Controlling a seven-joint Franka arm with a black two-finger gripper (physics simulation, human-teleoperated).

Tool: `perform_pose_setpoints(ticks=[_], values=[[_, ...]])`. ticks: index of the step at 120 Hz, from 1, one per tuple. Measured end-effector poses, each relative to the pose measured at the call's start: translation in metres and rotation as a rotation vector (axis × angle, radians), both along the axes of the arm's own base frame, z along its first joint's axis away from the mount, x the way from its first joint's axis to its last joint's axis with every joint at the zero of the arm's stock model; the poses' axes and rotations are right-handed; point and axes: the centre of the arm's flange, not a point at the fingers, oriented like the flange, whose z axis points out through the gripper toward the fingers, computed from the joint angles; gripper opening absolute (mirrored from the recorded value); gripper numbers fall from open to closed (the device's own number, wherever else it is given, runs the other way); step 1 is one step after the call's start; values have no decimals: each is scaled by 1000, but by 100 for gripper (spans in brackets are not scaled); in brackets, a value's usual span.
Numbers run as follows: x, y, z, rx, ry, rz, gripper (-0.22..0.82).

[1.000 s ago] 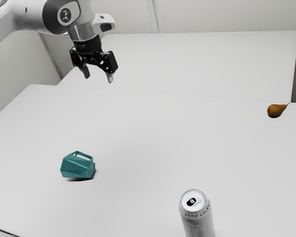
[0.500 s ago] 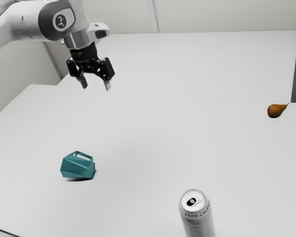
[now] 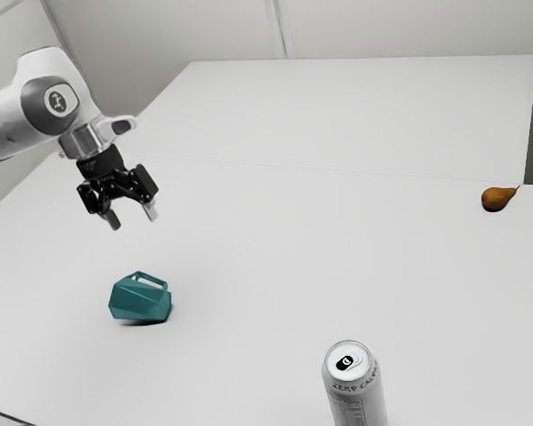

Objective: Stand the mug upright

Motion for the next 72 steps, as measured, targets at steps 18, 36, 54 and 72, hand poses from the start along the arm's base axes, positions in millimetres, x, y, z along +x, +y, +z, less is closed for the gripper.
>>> perform_pose_setpoints(ticks=[18,36,54,72], values=[[-13,39,-25,-65,-27,7,60],[-27,86,-55,-141,-56,29,60],[-37,125,-85,-213,-80,40,60],[-41,153,-125,-292,-87,43,60]])
